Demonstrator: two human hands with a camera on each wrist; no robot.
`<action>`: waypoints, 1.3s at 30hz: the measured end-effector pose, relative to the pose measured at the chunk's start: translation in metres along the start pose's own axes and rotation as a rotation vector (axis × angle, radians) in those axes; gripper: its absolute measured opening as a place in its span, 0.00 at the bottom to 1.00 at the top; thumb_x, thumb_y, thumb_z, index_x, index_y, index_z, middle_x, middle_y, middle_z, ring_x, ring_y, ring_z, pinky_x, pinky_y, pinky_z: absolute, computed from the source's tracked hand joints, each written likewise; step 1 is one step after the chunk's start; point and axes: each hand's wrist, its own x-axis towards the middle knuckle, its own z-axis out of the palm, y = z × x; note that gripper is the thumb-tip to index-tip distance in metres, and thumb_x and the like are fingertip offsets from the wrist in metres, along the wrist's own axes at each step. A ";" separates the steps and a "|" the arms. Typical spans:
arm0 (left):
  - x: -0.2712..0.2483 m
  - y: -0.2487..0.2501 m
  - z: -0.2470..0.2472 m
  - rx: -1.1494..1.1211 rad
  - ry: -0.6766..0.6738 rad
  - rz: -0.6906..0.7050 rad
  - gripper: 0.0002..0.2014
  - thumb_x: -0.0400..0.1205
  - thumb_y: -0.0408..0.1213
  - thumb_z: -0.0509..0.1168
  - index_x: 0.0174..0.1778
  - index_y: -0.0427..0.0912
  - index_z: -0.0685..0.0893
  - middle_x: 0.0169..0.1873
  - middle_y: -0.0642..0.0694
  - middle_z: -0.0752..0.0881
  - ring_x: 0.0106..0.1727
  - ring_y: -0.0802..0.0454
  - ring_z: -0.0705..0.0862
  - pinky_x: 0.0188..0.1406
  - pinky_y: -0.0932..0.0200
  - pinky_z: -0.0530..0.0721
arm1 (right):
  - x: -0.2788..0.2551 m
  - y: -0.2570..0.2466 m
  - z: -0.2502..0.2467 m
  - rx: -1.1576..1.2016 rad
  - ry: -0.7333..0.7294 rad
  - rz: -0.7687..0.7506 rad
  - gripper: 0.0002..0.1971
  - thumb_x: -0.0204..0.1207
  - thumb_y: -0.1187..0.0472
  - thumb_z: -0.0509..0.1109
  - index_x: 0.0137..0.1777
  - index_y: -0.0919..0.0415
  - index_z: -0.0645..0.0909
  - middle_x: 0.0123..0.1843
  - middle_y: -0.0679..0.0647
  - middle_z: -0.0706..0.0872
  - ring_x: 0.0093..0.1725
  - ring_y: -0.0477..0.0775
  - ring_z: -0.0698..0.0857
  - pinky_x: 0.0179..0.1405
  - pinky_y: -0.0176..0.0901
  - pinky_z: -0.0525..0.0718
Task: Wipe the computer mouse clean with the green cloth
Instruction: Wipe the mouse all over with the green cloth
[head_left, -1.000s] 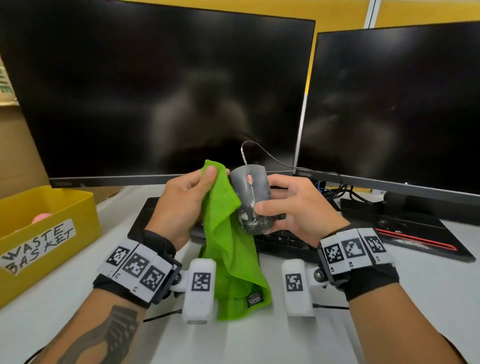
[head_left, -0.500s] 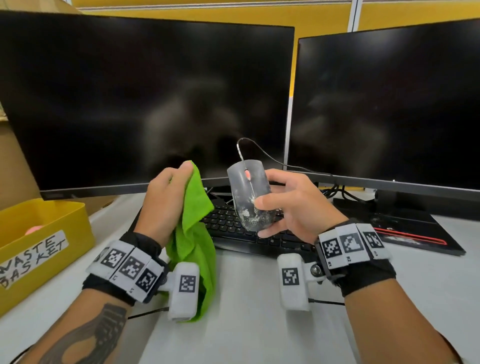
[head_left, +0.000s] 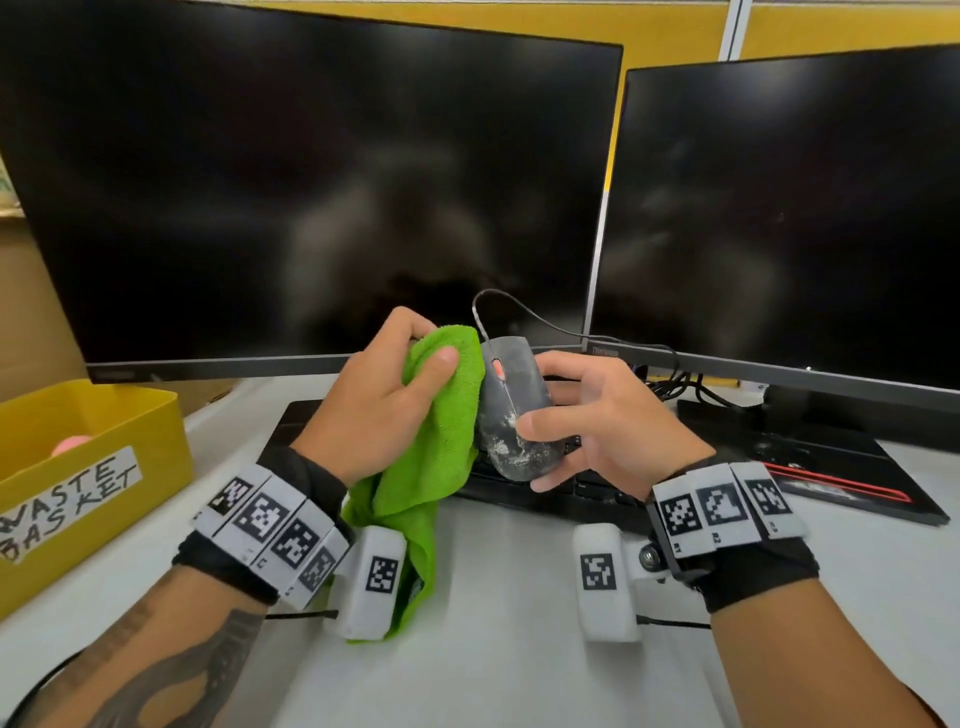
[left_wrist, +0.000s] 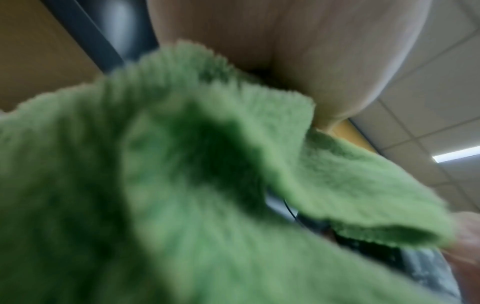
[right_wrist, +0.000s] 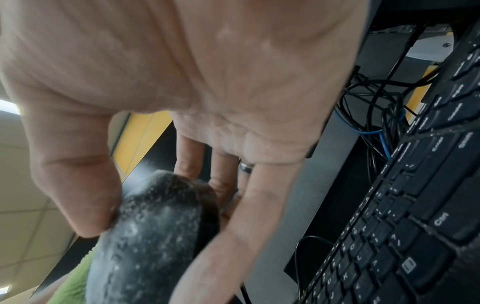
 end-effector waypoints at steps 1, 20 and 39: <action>0.000 -0.001 0.000 0.001 0.082 -0.002 0.07 0.89 0.47 0.67 0.49 0.50 0.78 0.37 0.42 0.86 0.40 0.41 0.85 0.47 0.37 0.85 | 0.000 0.000 0.000 -0.004 0.005 -0.003 0.23 0.66 0.68 0.79 0.62 0.53 0.90 0.58 0.69 0.92 0.53 0.77 0.92 0.37 0.62 0.93; -0.001 0.007 0.006 -0.517 0.109 -0.291 0.09 0.86 0.34 0.71 0.42 0.38 0.93 0.39 0.41 0.92 0.43 0.48 0.89 0.53 0.49 0.86 | 0.002 0.003 0.009 -0.062 0.038 0.042 0.20 0.73 0.75 0.78 0.63 0.58 0.89 0.57 0.71 0.91 0.48 0.69 0.93 0.33 0.58 0.92; -0.007 -0.004 0.000 -0.636 0.004 -0.333 0.16 0.69 0.35 0.80 0.53 0.35 0.93 0.46 0.31 0.95 0.45 0.40 0.94 0.58 0.42 0.93 | 0.000 0.002 0.013 -0.044 -0.024 0.046 0.20 0.73 0.76 0.77 0.62 0.58 0.91 0.57 0.74 0.90 0.43 0.63 0.92 0.32 0.56 0.92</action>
